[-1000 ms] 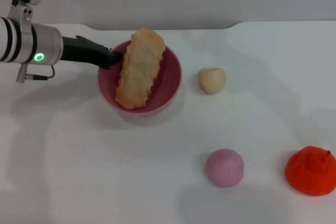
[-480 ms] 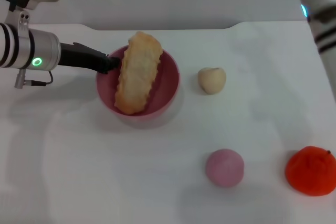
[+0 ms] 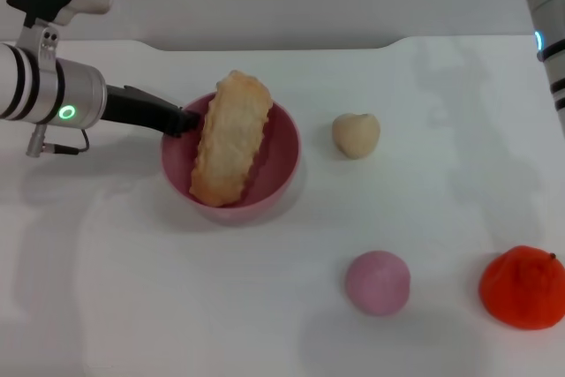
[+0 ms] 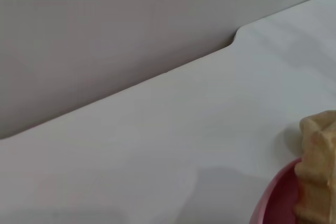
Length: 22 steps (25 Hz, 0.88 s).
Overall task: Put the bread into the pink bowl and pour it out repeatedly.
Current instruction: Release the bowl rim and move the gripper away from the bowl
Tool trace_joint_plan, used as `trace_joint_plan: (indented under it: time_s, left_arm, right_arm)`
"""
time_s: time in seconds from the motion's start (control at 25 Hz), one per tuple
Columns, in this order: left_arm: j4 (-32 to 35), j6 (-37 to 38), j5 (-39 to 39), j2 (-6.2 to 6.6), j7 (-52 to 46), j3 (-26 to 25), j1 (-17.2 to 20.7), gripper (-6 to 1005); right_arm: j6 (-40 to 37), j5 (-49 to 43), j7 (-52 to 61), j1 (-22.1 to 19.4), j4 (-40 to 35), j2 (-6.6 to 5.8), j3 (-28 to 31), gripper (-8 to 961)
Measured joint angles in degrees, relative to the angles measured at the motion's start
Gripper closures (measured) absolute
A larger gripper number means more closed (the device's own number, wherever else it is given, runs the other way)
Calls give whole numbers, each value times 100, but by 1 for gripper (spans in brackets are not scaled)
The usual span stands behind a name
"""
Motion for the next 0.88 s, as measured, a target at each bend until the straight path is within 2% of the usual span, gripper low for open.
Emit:
trace_joint_plan:
  time_s: [0.88]
  left_arm:
    - [-138,-54,8,-26,-22,67,91,938]
  right_arm:
    - [51,-15,26,21,60,-14,-25,435]
